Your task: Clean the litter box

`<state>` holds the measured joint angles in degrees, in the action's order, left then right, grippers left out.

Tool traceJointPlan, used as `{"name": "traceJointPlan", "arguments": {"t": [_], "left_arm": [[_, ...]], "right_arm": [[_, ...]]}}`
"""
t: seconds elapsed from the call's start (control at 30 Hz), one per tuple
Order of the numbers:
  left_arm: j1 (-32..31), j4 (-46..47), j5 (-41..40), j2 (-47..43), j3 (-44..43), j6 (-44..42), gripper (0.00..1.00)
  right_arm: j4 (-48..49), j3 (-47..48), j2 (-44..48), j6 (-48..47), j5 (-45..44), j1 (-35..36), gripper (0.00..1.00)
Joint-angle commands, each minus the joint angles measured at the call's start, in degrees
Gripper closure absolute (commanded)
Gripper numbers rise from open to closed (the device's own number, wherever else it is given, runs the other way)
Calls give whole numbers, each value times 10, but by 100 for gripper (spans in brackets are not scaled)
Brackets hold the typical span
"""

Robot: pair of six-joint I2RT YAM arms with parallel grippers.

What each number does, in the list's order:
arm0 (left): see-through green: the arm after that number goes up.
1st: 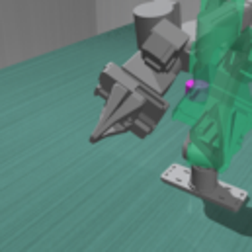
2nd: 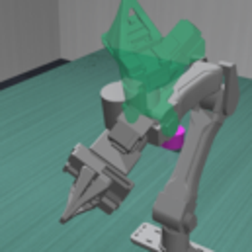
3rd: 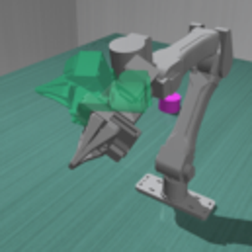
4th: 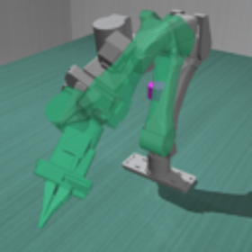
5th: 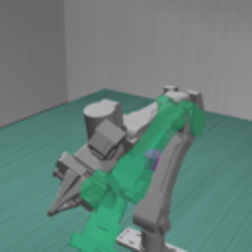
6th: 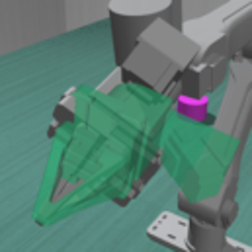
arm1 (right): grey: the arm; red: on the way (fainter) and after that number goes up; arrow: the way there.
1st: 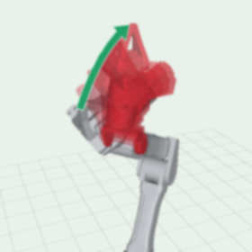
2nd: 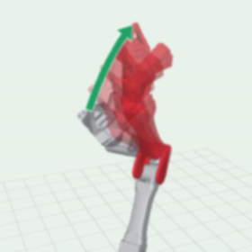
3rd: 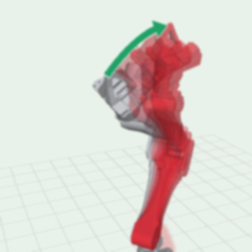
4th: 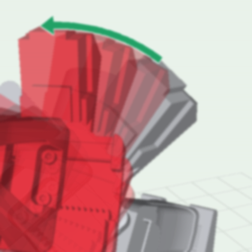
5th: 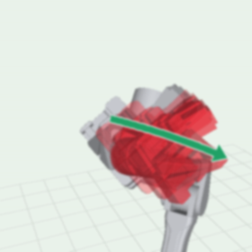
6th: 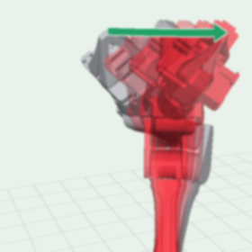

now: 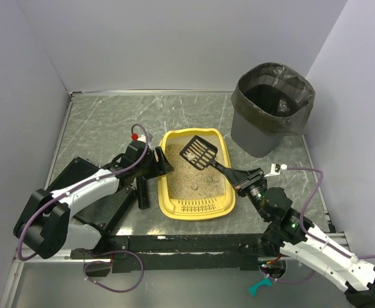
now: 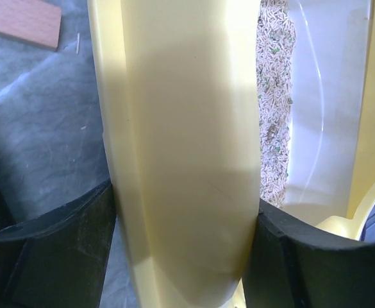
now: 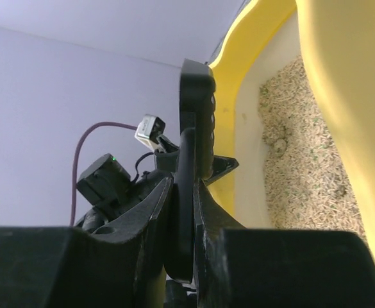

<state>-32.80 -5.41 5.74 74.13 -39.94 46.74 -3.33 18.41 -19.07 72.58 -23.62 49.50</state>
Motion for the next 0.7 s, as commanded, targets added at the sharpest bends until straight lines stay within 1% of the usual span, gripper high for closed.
{"name": "traceJointPlan", "arguments": {"t": [0.0,0.03,0.07,0.1,0.17,0.2,0.23,0.3,0.4,0.43,0.5,0.53,0.57,0.6,0.63,0.67], "left_arm": [[-2,86,40,13,-43,-37,32],[-2,86,41,17,-54,-57,32],[-2,84,44,27,-62,-79,34],[-2,74,48,35,-72,-119,36],[-1,64,59,63,-103,-159,39],[0,60,73,73,-113,-199,39],[2,58,88,85,-132,-221,42],[8,58,121,116,-147,-279,41],[22,15,167,159,-207,-339,43],[29,10,189,171,-214,-354,43],[42,20,216,182,-231,-403,40],[45,14,258,195,-243,-423,39],[48,-8,271,207,-264,-481,39],[48,-38,278,219,-320,-501,38],[48,-67,298,248,-350,-519,36],[48,-136,311,263,-381,-556,29]], "right_arm": [[8,21,0,-2,9,-1,100],[-16,40,2,-3,-9,-1,100],[-77,51,6,-4,-26,-1,100],[-91,59,19,-2,-36,-1,100],[-87,58,33,-10,-49,-1,100],[-89,58,42,-12,-51,-2,100],[-93,62,43,-15,-56,-2,100],[-130,82,35,-10,-66,-2,100],[-146,103,17,-21,-57,-4,100],[-148,106,11,-18,-52,-5,100],[-159,111,-8,-4,-42,-5,100],[-161,112,-11,0,-42,-6,100],[-163,111,-15,4,-42,-6,100],[-169,110,-16,12,-44,-8,100],[-171,109,-14,19,-45,-8,100],[-169,107,-9,22,-47,-9,100]]}}
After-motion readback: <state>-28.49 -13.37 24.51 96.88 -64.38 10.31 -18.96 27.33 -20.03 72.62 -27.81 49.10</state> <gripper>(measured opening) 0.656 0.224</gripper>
